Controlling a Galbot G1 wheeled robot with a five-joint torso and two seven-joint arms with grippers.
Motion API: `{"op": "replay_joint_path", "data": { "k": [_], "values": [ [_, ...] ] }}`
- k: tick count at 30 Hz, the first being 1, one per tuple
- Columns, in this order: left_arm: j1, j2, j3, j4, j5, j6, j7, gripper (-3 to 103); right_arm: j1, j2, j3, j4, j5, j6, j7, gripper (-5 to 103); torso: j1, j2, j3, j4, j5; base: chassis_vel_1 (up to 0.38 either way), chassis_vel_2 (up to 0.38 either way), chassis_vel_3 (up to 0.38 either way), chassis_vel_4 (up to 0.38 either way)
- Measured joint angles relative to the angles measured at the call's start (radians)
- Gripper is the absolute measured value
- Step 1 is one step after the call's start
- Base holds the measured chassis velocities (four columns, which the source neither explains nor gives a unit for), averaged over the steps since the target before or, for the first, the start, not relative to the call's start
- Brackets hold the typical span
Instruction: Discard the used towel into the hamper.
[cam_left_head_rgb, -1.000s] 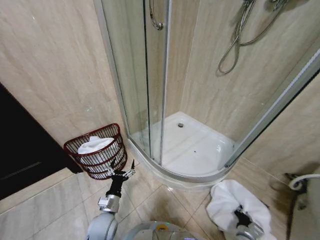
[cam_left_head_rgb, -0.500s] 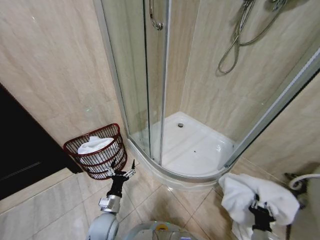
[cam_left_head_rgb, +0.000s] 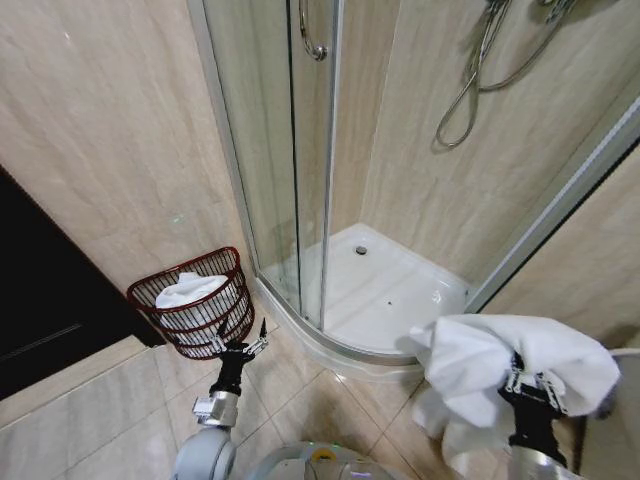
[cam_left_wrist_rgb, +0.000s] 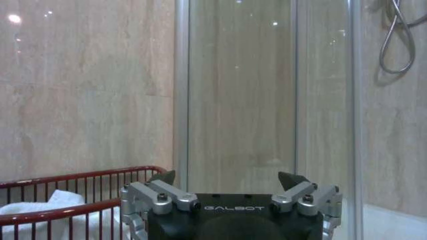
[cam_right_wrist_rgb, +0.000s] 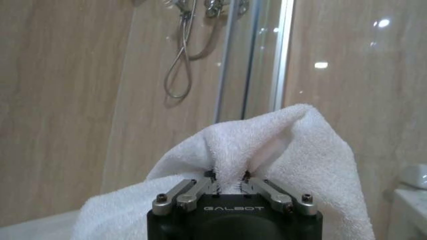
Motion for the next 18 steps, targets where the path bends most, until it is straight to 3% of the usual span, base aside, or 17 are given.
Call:
{"op": "replay_joint_path", "data": {
  "k": [9,18],
  "values": [
    [-0.013,0.009,-0.007,0.008,-0.009,0.006,0.006,100,0.012,0.004,-0.034,-0.016,-0.051,0.008,0.000,14,0.000,-0.018,-0.019,0.0000,-0.0002,0.009,0.012,0.008,0.009],
    [-0.037,0.007,-0.002,0.027,-0.009,-0.008,0.008,100,0.021,0.002,-0.033,-0.035,-0.057,0.007,0.004,14,0.000,-0.020,-0.021,0.0003,-0.0001,0.044,0.050,0.046,0.050]
  ]
}}
